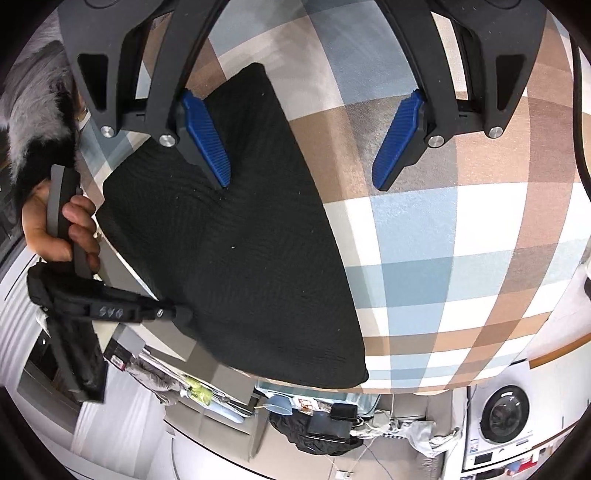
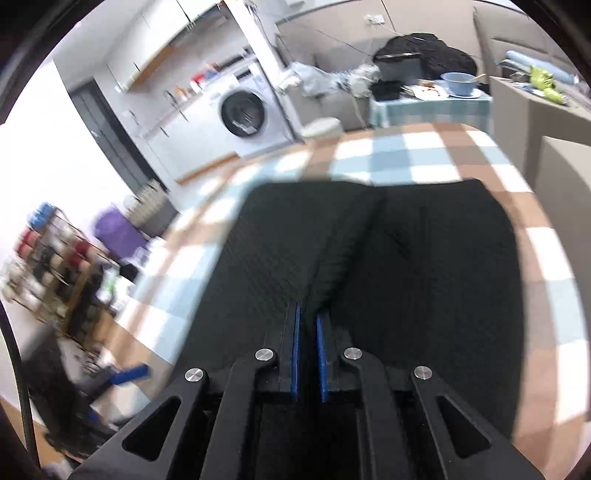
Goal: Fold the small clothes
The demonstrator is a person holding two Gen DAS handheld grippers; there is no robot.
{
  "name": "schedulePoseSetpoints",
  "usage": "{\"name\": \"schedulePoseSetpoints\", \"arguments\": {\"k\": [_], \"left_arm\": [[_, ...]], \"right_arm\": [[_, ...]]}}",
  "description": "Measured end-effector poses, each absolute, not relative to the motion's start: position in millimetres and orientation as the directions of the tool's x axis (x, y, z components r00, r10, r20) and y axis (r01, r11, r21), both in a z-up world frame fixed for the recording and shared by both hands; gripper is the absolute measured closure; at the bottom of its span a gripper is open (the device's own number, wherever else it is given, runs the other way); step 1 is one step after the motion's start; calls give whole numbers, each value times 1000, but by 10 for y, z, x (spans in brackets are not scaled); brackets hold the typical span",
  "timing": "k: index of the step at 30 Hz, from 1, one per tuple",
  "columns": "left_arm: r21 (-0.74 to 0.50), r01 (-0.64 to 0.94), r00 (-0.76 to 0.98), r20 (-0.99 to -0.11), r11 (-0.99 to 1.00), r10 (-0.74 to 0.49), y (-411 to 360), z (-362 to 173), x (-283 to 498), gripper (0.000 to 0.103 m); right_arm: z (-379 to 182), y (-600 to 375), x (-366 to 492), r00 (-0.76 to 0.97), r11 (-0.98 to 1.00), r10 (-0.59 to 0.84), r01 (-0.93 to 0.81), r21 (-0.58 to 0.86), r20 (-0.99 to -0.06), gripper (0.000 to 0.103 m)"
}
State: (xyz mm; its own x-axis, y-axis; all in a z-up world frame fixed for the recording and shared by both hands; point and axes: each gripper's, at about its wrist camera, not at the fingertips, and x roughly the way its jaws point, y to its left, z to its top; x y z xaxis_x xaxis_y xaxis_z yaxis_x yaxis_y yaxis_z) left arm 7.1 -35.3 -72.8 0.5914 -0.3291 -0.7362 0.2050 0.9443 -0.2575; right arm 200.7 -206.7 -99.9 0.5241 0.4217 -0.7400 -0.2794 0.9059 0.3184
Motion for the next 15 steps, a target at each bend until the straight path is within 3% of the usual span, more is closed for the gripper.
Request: {"name": "schedulePoseSetpoints", "arguments": {"k": [6, 11, 13, 14, 15], "left_arm": [[-239, 208, 572, -757, 949, -316, -414, -793, -28, 26], [-255, 218, 568, -752, 942, -335, -431, -801, -110, 26], [-251, 224, 570, -750, 942, -336, -455, -786, -120, 26], [-255, 228, 569, -748, 940, -341, -460, -778, -121, 26], [-260, 231, 570, -745, 938, -347, -466, -766, -125, 26]], "right_arm": [[-1179, -2092, 1748, 407, 846, 531, -307, 437, -743, 76], [-1178, -2090, 1175, 343, 795, 597, -376, 477, -725, 74], [-1150, -2061, 1040, 390, 821, 558, -391, 417, -733, 80], [-1122, -2037, 1012, 415, 829, 544, -404, 388, -729, 94], [-1092, -2021, 988, 432, 829, 545, -408, 383, -719, 95]]}}
